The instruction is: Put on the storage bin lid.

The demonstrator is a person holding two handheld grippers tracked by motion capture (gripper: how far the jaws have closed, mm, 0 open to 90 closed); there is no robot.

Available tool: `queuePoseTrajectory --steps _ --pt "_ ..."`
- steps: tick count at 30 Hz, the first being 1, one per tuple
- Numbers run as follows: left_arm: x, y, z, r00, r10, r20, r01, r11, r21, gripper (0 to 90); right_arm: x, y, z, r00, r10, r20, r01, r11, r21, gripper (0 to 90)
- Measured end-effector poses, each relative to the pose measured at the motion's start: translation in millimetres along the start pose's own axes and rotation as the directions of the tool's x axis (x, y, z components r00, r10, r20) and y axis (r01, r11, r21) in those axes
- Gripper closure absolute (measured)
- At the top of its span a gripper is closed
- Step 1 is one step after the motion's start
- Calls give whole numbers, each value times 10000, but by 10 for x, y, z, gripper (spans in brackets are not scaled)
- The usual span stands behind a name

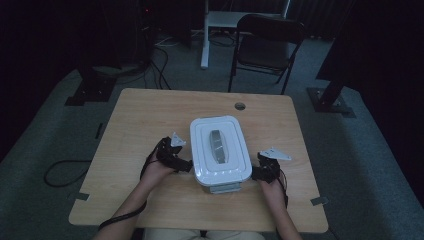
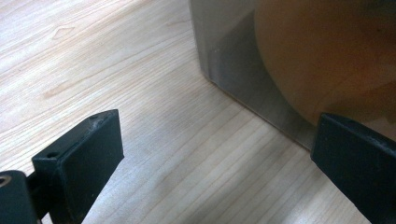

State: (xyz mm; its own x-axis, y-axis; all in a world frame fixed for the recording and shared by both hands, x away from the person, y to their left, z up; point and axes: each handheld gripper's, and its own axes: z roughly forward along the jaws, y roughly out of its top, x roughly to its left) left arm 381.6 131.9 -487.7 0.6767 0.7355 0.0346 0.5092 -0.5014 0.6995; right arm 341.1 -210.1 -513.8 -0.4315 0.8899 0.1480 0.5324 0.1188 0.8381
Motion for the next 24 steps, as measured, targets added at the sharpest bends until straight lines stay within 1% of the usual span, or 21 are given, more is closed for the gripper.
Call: queuePoseTrajectory --steps 2,4,6,9,13,15,16,18,20,21,23,24 --pt "0 -5 -3 10000 -26 -7 26 10000 -24 30 16 -18 -12 10000 -18 29 18 10000 -33 185" --pt "11 -11 -5 10000 -42 -7 42 10000 -41 30 41 -30 -25 9998 -150 89 150 9999 41 187" --pt "29 -12 -15 10000 37 -43 -37 10000 -2 30 74 -43 -34 9993 -360 106 359 9993 71 188" --pt "54 -15 -34 9999 32 -159 -32 10000 11 30 122 -56 -42 9990 -440 -64 441 9989 180 188" --pt "75 -29 -56 9999 -12 -114 11 10000 -60 30 157 -63 -44 9983 -557 -142 561 9981 268 186" --pt "90 -35 -68 9999 -146 -35 145 9997 -212 29 153 -64 -39 9982 -594 -40 595 9978 276 155" --pt "98 -38 -80 9995 -306 -32 305 9988 -375 30 146 -65 -31 9988 -497 11 496 9984 285 138" --pt "114 -50 -109 9987 -503 22 504 9968 -623 30 123 -69 -22 9997 -245 24 244 9995 216 139" --pt "117 -69 -135 9985 -521 153 531 9954 -793 30 111 -67 -12 9993 -366 62 365 9991 229 140" --pt "117 -80 -144 9990 -436 128 445 9958 -798 30 108 -62 -11 9988 -474 101 472 9986 222 140" --pt "126 -104 -162 9988 -480 91 486 9947 -903 30 90 -51 -18 9982 -543 255 538 9984 177 140" --pt "126 -104 -162 9988 -480 91 486 9947 -903 30 90 -51 -18 9982 -543 255 538 9984 177 140"
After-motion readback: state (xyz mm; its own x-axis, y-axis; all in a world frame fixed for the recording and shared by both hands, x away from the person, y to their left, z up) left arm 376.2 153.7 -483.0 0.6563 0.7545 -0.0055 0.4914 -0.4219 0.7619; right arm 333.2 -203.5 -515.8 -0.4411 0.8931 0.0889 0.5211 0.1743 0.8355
